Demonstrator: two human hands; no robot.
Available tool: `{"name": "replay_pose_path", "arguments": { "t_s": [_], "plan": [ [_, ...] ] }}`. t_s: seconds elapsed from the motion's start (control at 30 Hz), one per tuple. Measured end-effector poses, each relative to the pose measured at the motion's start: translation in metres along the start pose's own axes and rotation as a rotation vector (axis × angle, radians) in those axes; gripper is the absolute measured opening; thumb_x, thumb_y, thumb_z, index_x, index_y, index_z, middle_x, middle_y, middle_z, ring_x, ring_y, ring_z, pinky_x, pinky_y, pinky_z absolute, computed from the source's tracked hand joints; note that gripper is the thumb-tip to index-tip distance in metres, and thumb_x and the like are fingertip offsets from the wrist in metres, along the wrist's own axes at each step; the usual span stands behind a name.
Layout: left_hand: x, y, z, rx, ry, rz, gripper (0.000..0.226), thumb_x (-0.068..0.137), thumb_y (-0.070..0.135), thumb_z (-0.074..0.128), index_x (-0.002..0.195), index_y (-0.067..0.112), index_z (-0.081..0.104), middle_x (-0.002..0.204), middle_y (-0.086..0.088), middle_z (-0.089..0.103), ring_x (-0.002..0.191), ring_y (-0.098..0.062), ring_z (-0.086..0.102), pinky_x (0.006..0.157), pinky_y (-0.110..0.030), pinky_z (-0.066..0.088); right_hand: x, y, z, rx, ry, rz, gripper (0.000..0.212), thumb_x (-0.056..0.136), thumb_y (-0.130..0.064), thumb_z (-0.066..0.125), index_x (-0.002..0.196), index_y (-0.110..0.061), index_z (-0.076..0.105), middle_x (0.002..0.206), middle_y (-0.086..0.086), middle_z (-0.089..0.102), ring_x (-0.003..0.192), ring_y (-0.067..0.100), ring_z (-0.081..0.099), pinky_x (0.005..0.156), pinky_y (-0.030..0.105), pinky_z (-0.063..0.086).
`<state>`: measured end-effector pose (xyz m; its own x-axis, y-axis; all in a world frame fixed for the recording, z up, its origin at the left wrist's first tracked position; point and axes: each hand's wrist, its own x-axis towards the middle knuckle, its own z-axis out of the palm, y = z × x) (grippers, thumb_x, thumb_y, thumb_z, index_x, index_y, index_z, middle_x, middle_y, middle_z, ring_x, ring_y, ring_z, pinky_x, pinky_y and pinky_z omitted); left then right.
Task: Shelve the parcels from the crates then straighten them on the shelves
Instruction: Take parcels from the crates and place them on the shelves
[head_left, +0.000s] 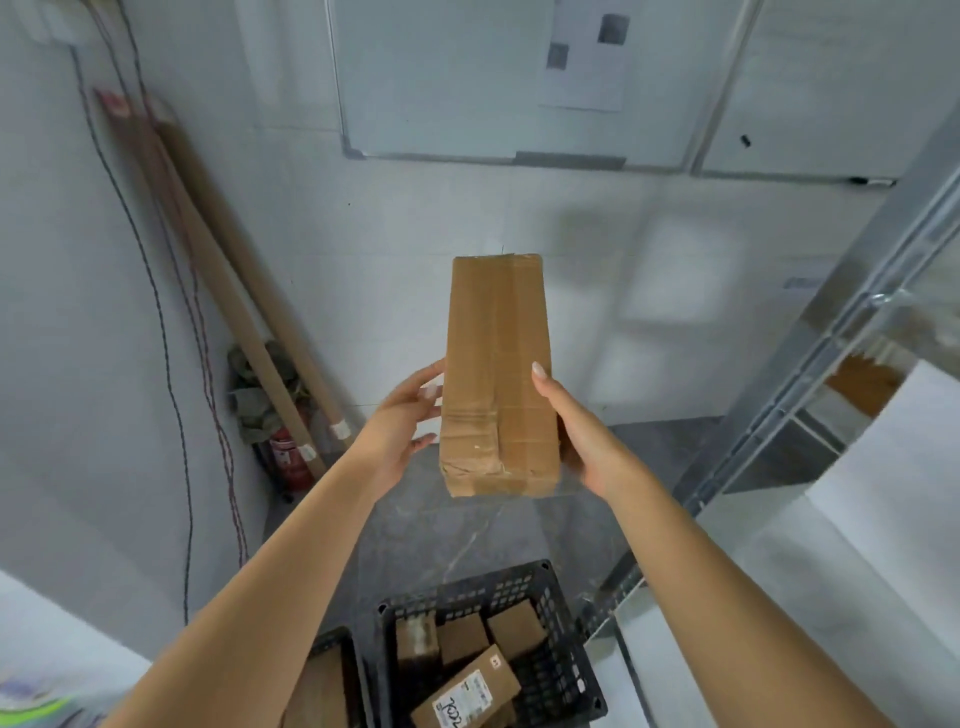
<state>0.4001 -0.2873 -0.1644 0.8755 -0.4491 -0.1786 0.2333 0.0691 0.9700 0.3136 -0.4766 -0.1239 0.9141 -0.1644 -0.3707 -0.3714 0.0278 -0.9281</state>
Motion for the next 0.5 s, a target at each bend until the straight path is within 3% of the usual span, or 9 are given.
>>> {"name": "replay_pose_path", "arguments": {
  "t_s": [0.1, 0.13, 0.2, 0.3, 0.4, 0.5],
  "plan": [
    [-0.002, 0.011, 0.008, -0.034, -0.049, -0.107, 0.077, 0.080, 0.045, 0.065, 0.146, 0.034, 0.027, 0.136, 0.001, 0.051, 0.129, -0.022, 0.046, 0.104, -0.052, 0.039, -0.009, -0.003, -0.008, 0.267, 0.005, -0.070, 0.052, 0.089, -0.061, 0.049, 0.124, -0.024, 0.063, 0.118, 0.007, 0.070, 0.111, 0.025, 0.065, 0.099, 0.043, 0.049],
    [-0.003, 0.014, 0.011, -0.077, -0.118, -0.149, 0.082, 0.076, 0.047, 0.065, 0.146, 0.026, 0.030, 0.132, -0.001, 0.055, 0.122, -0.022, 0.052, 0.097, -0.047, 0.045, -0.010, -0.003, -0.011, 0.296, 0.017, -0.078, 0.051, 0.090, -0.059, 0.049, 0.122, -0.023, 0.065, 0.113, 0.005, 0.073, 0.106, 0.023, 0.068, 0.096, 0.042, 0.051],
    [-0.007, 0.024, 0.016, -0.125, -0.219, -0.160, 0.067, 0.075, 0.046, 0.067, 0.131, 0.015, 0.052, 0.121, -0.002, 0.065, 0.107, -0.020, 0.063, 0.093, -0.041, 0.050, -0.011, -0.005, -0.015, 0.219, 0.083, -0.079, 0.041, 0.093, -0.052, 0.051, 0.119, -0.024, 0.067, 0.105, -0.002, 0.075, 0.099, 0.017, 0.070, 0.094, 0.038, 0.052],
    [-0.012, 0.028, 0.025, -0.061, -0.176, -0.075, 0.052, 0.076, 0.042, 0.070, 0.122, 0.020, 0.060, 0.114, 0.002, 0.071, 0.106, -0.018, 0.066, 0.098, -0.043, 0.049, -0.009, -0.008, -0.021, -0.009, 0.267, -0.172, 0.041, 0.098, -0.037, 0.052, 0.139, -0.031, 0.051, 0.117, -0.008, 0.068, 0.111, 0.017, 0.062, 0.104, 0.041, 0.046],
    [-0.018, 0.035, 0.038, -0.019, -0.170, 0.007, 0.028, 0.085, 0.036, 0.066, 0.111, 0.027, 0.065, 0.105, 0.007, 0.073, 0.097, -0.012, 0.069, 0.081, -0.030, 0.055, -0.020, -0.014, -0.018, 0.003, 0.257, -0.183, 0.068, 0.090, -0.056, 0.054, 0.151, -0.039, 0.027, 0.147, -0.010, 0.045, 0.133, 0.018, 0.045, 0.112, 0.045, 0.038],
    [-0.025, 0.045, 0.050, -0.020, -0.158, 0.064, 0.021, 0.087, 0.031, 0.066, 0.107, 0.026, 0.066, 0.099, 0.008, 0.075, 0.082, -0.006, 0.071, 0.058, -0.017, 0.053, -0.037, -0.023, -0.013, 0.012, 0.168, -0.190, 0.097, 0.076, -0.069, 0.054, 0.154, -0.038, 0.006, 0.156, -0.012, 0.028, 0.142, 0.015, 0.031, 0.116, 0.042, 0.029]
  ]
}}
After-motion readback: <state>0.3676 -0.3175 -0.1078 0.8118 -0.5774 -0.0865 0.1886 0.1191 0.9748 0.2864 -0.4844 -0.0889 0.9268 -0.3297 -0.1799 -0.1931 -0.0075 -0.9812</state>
